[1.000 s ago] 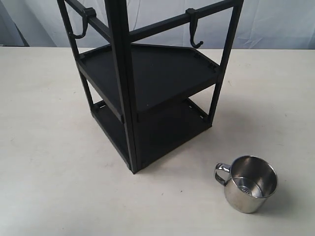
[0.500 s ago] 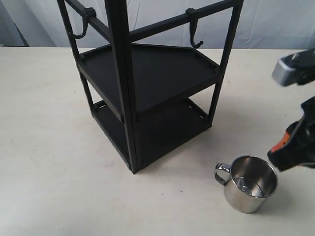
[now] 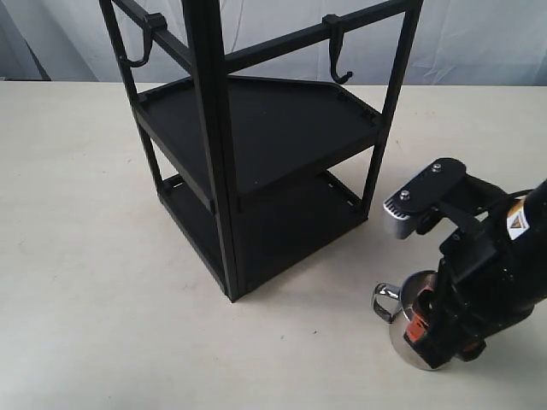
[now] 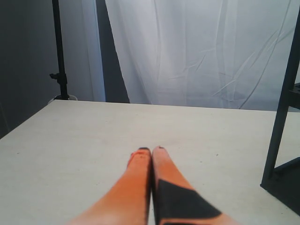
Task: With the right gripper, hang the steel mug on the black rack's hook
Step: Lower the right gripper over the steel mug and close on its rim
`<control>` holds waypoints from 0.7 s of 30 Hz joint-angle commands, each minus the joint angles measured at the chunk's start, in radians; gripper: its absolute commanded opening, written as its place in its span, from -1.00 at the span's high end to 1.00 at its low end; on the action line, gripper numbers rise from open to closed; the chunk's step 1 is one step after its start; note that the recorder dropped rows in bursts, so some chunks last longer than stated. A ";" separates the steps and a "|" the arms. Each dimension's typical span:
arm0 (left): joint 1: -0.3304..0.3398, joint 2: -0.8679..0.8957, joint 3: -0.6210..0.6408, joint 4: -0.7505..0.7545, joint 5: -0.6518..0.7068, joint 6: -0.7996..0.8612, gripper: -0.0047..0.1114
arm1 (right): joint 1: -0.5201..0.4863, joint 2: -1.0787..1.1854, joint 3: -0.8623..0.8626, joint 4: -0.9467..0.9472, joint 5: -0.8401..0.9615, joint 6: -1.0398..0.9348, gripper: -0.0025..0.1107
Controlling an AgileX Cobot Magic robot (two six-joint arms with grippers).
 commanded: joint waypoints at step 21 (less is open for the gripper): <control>-0.007 -0.005 0.000 0.000 -0.005 -0.002 0.89 | 0.004 0.408 0.006 0.021 -0.167 0.025 0.96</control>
